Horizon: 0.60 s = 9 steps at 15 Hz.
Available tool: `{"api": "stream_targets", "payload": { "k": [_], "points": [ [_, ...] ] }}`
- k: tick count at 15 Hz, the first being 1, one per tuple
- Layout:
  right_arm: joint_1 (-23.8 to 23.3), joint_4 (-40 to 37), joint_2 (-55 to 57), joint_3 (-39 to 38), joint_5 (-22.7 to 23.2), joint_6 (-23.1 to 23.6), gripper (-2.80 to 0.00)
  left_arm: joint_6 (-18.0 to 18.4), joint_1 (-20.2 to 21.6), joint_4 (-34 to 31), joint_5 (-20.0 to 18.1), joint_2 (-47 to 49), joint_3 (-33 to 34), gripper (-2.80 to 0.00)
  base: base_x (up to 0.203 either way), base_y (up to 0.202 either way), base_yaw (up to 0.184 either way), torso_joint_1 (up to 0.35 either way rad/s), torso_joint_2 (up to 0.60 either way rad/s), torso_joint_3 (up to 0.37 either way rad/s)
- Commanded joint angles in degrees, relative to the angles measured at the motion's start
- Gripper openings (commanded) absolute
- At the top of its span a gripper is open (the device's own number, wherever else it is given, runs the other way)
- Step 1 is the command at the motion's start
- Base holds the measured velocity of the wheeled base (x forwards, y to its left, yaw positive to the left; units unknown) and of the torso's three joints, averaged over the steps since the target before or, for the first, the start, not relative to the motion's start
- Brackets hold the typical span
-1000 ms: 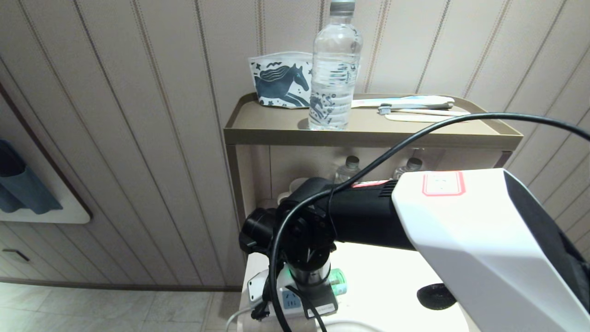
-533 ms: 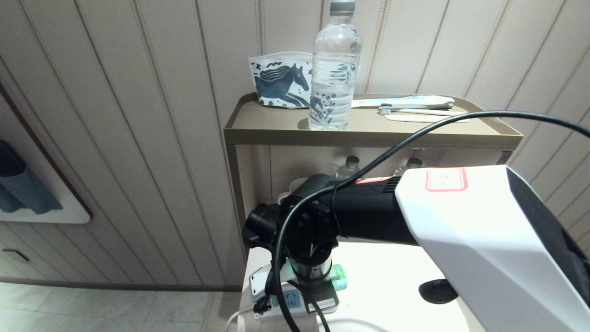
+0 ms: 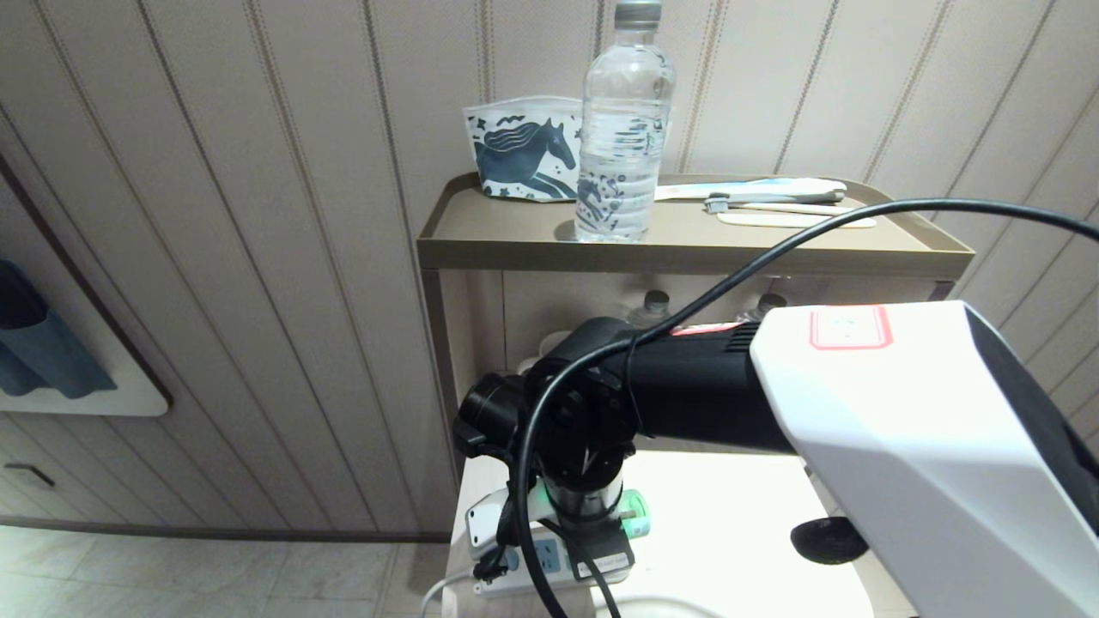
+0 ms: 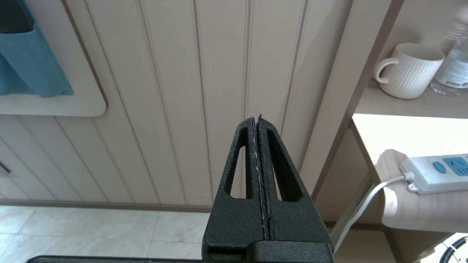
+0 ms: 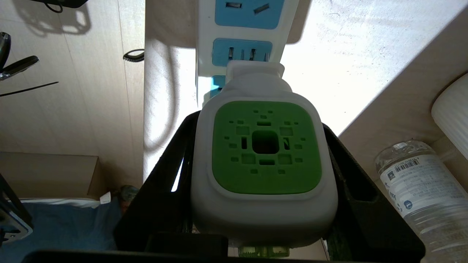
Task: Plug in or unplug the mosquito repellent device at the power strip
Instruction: Insert the plug into the socket
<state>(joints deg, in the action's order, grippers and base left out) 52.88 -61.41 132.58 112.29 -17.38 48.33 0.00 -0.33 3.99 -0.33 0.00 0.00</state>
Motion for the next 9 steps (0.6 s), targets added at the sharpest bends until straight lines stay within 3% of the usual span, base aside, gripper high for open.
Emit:
{"api": "stream_targets", "payload": {
  "k": [1,9],
  "points": [
    [-0.02,-1.40,-0.13,-0.05,-0.11,0.10,-2.80,0.00,0.07,0.06,-0.02,0.00,0.00,-2.80,0.000,0.000,0.000,0.000,0.00,0.000],
    [0.12,-5.30,-0.01,-0.14,-0.02,-0.61,-2.80,-0.09,-0.02,0.06,0.04,0.00,0.00,-2.80,0.000,0.000,0.000,0.000,0.00,0.000]
  ]
}}
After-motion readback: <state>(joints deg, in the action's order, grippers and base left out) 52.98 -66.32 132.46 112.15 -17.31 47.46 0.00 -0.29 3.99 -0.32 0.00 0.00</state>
